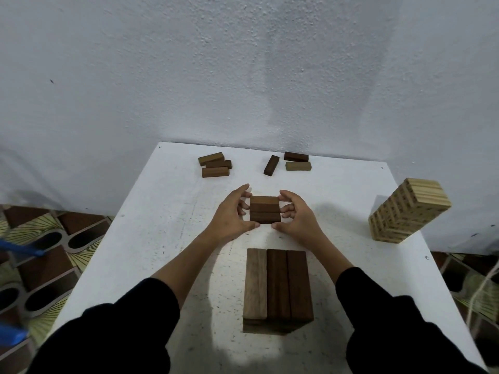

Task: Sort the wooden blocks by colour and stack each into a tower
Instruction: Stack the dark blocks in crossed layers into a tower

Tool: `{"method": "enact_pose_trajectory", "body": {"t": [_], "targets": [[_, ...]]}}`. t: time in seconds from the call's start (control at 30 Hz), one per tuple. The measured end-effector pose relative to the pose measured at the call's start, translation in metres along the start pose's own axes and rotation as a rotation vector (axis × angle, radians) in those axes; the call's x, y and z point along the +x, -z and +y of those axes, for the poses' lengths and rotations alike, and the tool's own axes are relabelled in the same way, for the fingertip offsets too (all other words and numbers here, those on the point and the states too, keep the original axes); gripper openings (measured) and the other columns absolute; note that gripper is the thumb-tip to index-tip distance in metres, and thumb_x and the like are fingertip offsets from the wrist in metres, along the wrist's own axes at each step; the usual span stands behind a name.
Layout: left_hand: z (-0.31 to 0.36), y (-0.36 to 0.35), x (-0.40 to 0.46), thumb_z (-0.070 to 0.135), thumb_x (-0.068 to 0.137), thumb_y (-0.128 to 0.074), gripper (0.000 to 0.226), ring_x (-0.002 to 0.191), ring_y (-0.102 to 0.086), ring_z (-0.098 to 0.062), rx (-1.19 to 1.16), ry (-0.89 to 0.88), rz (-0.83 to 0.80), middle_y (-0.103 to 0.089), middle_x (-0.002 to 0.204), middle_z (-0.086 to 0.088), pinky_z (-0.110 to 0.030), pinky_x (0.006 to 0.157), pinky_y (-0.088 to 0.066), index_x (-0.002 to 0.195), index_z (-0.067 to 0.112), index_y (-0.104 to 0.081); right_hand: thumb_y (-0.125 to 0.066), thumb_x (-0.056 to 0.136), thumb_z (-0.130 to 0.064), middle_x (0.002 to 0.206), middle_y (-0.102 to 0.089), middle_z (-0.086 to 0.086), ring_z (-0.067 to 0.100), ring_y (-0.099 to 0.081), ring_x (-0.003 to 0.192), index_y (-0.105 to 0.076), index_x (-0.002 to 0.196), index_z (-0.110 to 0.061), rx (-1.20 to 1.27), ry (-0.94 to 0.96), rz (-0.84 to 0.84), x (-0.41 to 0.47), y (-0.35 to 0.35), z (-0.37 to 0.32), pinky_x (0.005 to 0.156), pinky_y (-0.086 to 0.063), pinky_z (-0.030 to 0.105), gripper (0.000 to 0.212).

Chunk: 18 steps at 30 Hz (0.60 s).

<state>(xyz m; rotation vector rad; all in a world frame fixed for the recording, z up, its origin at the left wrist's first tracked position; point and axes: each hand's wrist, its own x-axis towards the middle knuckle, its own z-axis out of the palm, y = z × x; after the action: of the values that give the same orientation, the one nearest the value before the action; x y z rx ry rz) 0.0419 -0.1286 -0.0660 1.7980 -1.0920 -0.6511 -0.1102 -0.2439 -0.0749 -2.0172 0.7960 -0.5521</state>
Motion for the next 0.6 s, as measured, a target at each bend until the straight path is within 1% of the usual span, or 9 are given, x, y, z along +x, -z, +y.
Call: {"method": "enact_pose_trajectory", "body": {"t": [0.2, 0.33, 0.37, 0.43, 0.5, 0.6], "targets": [[-0.001, 0.0007, -0.0006, 0.009, 0.068, -0.084, 0.09, 0.086, -0.051, -0.008, -0.009, -0.006, -0.002, -0.051, 0.123, 0.004, -0.013, 0.071, -0.046, 0.143, 0.019, -0.035, -0.082, 0.067, -0.003, 0.127, -0.049, 0.005, 0.016, -0.054, 0.092, -0.04, 0.137, -0.009, 0.0, -0.002, -0.005, 0.0005, -0.0001, 0.0, 0.074, -0.046, 0.01, 0.082], [-0.0012, 0.0005, -0.0009, 0.009, 0.069, -0.083, 0.09, 0.085, -0.05, -0.007, -0.003, -0.009, -0.004, -0.051, 0.123, 0.004, -0.013, 0.072, -0.046, 0.144, 0.02, -0.035, -0.08, 0.067, 0.0, 0.125, -0.048, 0.003, 0.013, -0.053, 0.089, -0.04, 0.137, -0.009, 0.014, -0.019, -0.025, 0.0015, 0.0006, 0.0005, 0.075, -0.046, 0.011, 0.081], [-0.0013, 0.0006, -0.0009, 0.009, 0.069, -0.083, 0.09, 0.085, -0.05, -0.007, -0.003, -0.008, -0.004, -0.051, 0.122, 0.005, -0.013, 0.071, -0.046, 0.143, 0.02, -0.035, -0.077, 0.069, 0.004, 0.125, -0.048, 0.005, 0.011, -0.053, 0.088, -0.04, 0.137, -0.009, 0.029, -0.022, -0.034, 0.0018, 0.0013, 0.0005, 0.076, -0.047, 0.012, 0.079], [-0.0017, 0.0005, -0.0004, 0.009, 0.069, -0.084, 0.09, 0.086, -0.051, -0.008, -0.002, -0.005, -0.002, -0.051, 0.122, 0.005, -0.011, 0.07, -0.046, 0.143, 0.02, -0.035, -0.064, 0.074, 0.013, 0.126, -0.05, 0.01, 0.011, -0.053, 0.087, -0.04, 0.136, -0.007, 0.086, -0.045, -0.033, 0.0022, 0.0028, -0.0002, 0.077, -0.048, 0.016, 0.069], [-0.0018, 0.0004, -0.0001, 0.009, 0.068, -0.084, 0.089, 0.086, -0.051, -0.008, -0.004, 0.0, -0.003, -0.051, 0.122, 0.005, -0.01, 0.069, -0.046, 0.143, 0.021, -0.036, -0.052, 0.079, 0.016, 0.126, -0.051, 0.012, 0.012, -0.053, 0.088, -0.041, 0.135, -0.007, 0.11, -0.071, -0.009, 0.0024, 0.003, -0.0014, 0.078, -0.049, 0.016, 0.062], [-0.0016, 0.0002, 0.0002, 0.01, 0.069, -0.084, 0.089, 0.087, -0.051, -0.008, -0.005, 0.005, -0.002, -0.051, 0.121, 0.007, -0.009, 0.069, -0.046, 0.143, 0.022, -0.035, -0.048, 0.082, 0.016, 0.124, -0.052, 0.009, 0.012, -0.054, 0.089, -0.042, 0.135, -0.006, 0.073, -0.049, 0.015, 0.0016, 0.001, -0.0014, 0.078, -0.048, 0.014, 0.058]]}}
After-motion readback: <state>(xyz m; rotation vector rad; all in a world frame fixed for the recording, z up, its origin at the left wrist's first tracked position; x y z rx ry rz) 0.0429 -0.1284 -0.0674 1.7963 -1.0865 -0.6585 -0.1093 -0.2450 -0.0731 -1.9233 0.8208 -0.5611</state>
